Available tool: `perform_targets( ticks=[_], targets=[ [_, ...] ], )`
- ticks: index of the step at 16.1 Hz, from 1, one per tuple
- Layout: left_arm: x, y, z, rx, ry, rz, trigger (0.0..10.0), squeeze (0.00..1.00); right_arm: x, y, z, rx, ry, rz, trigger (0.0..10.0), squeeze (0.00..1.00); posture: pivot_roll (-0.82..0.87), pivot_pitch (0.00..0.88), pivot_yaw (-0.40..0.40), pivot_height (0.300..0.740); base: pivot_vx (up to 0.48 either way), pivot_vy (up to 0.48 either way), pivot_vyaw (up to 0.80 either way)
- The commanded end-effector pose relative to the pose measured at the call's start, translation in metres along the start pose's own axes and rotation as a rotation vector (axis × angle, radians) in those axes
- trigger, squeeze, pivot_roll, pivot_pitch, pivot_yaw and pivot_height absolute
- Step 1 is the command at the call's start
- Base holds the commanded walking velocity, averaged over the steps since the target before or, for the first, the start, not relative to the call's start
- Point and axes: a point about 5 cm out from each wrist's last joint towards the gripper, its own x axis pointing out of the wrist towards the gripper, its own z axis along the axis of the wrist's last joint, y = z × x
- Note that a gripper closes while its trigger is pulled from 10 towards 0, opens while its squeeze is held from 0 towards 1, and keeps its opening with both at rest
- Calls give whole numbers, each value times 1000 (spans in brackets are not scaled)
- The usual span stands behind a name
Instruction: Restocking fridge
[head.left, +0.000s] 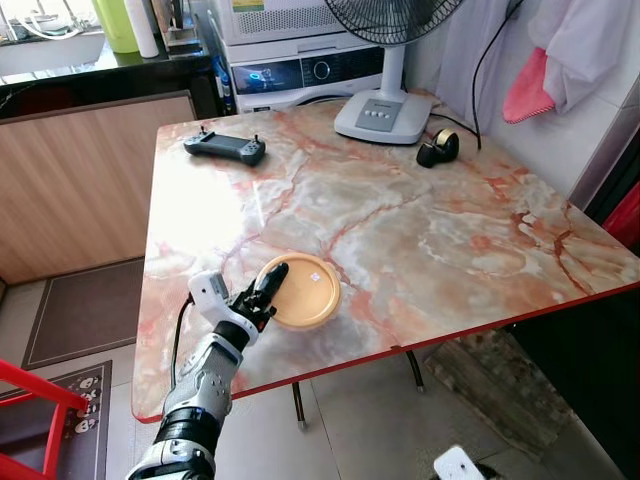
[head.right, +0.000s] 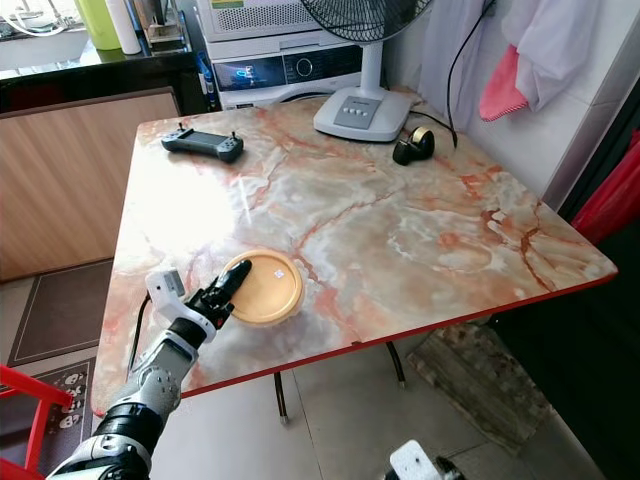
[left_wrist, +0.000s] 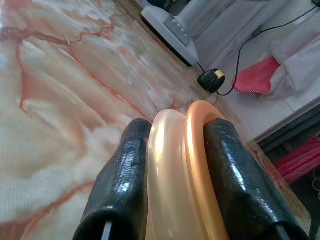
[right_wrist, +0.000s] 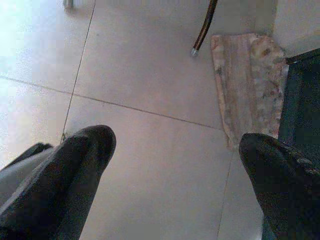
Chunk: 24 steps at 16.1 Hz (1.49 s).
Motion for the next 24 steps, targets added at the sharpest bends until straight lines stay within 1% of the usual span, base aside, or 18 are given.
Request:
perform_targets(
  ticks=[1,2,3,4,5,6,7,8,9,10,13,15,16,19,24],
  targets=[
    [4,0,11,-5,-32,3,0,0,1,-2,0,39,11,-10,10000,0,-49,0,29,740,0,0,0],
    [4,-2,15,-26,-63,-3,0,0,1,-4,1,76,12,-24,10000,0,-42,0,28,740,0,0,0],
    [6,-6,21,-50,-91,-18,0,0,1,-5,1,136,21,-37,10000,0,-25,0,29,740,0,0,0],
    [7,-9,24,-47,-99,-29,4471,0,1,-6,1,180,29,-45,10000,0,-13,0,32,740,0,0,0],
    [9,-12,28,-41,-112,-33,10000,0,1,-6,0,234,37,-56,10000,0,1,0,33,740,0,0,0],
    [9,-13,29,-43,-119,-34,10000,0,1,-7,0,258,39,-62,10000,0,5,0,33,740,0,0,0],
    [10,-14,35,-52,-146,-31,10000,0,1,-7,-1,320,44,-74,10000,0,17,0,31,740,0,0,0],
    [10,-15,43,-61,-178,-16,10000,0,1,-6,-2,402,50,-86,10000,0,24,0,34,740,0,0,0],
    [9,-15,46,-62,-189,-8,10000,0,1,-6,-2,439,52,-90,10000,0,25,0,35,740,0,0,0],
    [1,-11,53,-40,-224,43,10000,0,1,-4,-2,526,41,-95,10000,0,29,0,42,740,0,0,0],
    [-6,-1,55,-10,-236,126,10000,0,1,-2,-2,522,45,-86,10000,0,40,0,62,740,0,0,0],
    [-8,1,63,42,-248,161,10000,0,1,0,-2,556,57,-89,10000,0,44,0,79,740,0,0,0],
    [-8,0,66,61,-243,163,10000,0,1,1,-2,572,60,-88,10000,0,50,0,86,740,0,0,0],
    [-6,-4,65,77,-228,156,10000,0,1,3,-3,591,70,-89,10000,0,41,0,100,740,0,0,-133],
    [-3,-11,59,84,-209,133,10000,0,1,4,-5,589,87,-85,10000,0,33,0,93,740,0,0,-800]
  ],
)
